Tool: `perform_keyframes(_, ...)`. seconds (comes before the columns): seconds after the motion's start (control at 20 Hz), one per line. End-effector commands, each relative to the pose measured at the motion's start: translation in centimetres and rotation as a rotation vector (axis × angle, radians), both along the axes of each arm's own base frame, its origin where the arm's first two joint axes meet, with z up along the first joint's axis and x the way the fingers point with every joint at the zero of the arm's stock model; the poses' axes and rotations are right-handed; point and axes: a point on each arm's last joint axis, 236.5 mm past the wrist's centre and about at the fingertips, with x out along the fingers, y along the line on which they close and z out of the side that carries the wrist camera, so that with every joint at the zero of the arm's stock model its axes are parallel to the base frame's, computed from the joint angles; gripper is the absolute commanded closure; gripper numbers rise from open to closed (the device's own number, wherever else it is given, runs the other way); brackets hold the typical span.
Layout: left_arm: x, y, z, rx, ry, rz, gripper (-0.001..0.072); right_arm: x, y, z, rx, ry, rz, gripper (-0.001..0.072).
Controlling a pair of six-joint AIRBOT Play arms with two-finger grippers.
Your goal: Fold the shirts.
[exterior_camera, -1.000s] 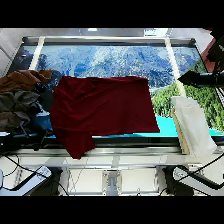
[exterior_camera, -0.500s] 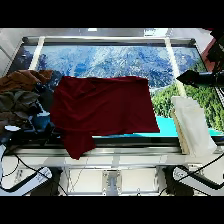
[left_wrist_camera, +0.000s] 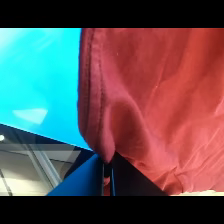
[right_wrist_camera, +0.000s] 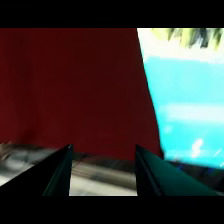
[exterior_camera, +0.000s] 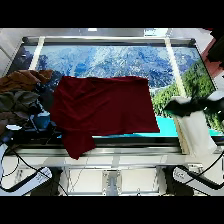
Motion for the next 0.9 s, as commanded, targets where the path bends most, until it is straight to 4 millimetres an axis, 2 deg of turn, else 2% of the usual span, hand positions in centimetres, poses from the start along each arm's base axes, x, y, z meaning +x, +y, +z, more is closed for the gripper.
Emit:
perform_keyframes(0.0, -0.1, -0.5, 0.3, -0.016, -0.009, -0.028, 0.0693, -7.0, 5.0, -4.4, 0.208, 0.242, -0.077, 0.0264)
perform_keyframes(0.1, -0.1, -0.5, 0.3, -0.016, -0.009, -0.028, 0.0693, -9.0, 6.5, -5.4, 0.262, 0.3, -0.104, 0.0264)
perform_keyframes(0.25, -0.1, -0.5, 0.3, -0.014, -0.015, -0.038, 0.0692, -9.6, 6.6, -6.4, 0.257, 0.316, -0.133, 0.0264)
perform_keyframes(0.35, -0.1, -0.5, 0.3, -0.013, -0.017, -0.04, 0.0693, -8.7, 6.1, -6.9, 0.236, 0.289, -0.169, 0.0264)
perform_keyframes(0.6, -0.3, -0.6, 0.3, -0.02, -0.014, -0.044, 0.0693, -4.1, 4.5, -7.5, 0.21, 0.167, -0.35, 0.0266)
perform_keyframes(0.7, -0.3, -0.7, 0.4, -0.022, -0.013, -0.045, 0.0693, -3.6, 4.0, -7.8, 0.189, 0.148, -0.368, 0.0273)
perform_keyframes(0.75, -0.3, -0.7, 0.4, -0.023, -0.012, -0.045, 0.0693, -3.5, 3.9, -7.9, 0.185, 0.145, -0.372, 0.0328)
perform_keyframes(0.85, -0.2, -0.8, 0.5, -0.028, -0.016, -0.04, 0.0693, -3.4, 3.7, -8.0, 0.181, 0.144, -0.381, 0.0331)
